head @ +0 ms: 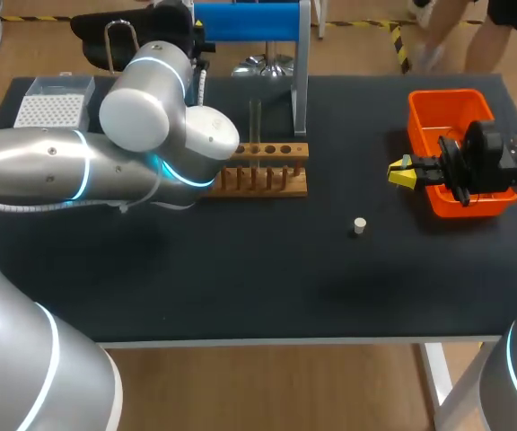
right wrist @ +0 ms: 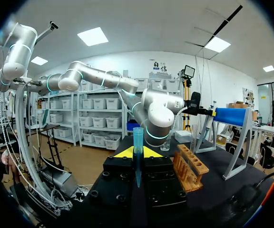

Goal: Invert the test tube, pick up the pipette, mount the tip to pipette, aspirate from beaker and dispense into the tube, eject the tip, return the pipette, and cap with the stopper.

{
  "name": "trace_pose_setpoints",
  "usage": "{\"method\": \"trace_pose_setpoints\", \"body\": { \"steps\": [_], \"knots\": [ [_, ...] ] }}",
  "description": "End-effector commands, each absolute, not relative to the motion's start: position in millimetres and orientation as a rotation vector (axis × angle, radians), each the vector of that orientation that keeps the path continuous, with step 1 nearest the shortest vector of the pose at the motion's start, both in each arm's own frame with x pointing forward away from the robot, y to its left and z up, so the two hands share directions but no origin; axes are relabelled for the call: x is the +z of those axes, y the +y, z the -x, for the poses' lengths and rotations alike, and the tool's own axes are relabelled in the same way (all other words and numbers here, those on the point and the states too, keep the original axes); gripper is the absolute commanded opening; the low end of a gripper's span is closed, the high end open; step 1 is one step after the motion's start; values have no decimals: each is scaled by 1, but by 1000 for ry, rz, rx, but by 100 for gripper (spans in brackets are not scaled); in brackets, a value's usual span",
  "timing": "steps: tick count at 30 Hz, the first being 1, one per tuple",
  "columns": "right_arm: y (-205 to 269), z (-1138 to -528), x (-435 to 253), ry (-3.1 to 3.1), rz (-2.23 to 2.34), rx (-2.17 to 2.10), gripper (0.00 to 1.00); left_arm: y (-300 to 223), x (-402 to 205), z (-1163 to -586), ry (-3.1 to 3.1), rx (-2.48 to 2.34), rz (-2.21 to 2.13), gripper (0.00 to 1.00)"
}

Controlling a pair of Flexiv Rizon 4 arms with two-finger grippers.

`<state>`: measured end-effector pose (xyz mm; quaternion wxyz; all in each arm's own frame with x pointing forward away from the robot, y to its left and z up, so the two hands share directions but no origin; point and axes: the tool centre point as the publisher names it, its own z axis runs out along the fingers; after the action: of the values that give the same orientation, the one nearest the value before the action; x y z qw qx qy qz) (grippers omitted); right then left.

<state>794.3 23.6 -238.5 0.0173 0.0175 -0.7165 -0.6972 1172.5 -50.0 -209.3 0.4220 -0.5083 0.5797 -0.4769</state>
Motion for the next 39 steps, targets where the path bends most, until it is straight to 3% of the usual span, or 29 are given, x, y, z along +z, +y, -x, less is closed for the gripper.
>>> {"method": "trace_pose_setpoints", "body": {
  "steps": [1,7,8,10,12,39],
  "knots": [
    [24,-793,-238,-2231,-51,-2165,0,-51,-209,-1176,1454,-1189,1272,37],
    [24,-793,-238,-2231,-51,-2165,0,-52,-209,-1176,1459,-1184,1270,30],
    [24,-793,-238,-2231,-51,-2165,0,-52,-209,-1176,1459,-1184,1269,27],
    [24,-793,-238,-2231,-51,-2165,0,-52,-208,-1176,1459,-1181,1269,5],
    [24,-793,-238,-2231,-51,-2165,0,-52,-208,-1176,1457,-1182,1269,0],
    [24,-793,-238,-2231,-51,-2165,0,-56,-142,-1144,1581,-1327,1074,0]
  ]
}}
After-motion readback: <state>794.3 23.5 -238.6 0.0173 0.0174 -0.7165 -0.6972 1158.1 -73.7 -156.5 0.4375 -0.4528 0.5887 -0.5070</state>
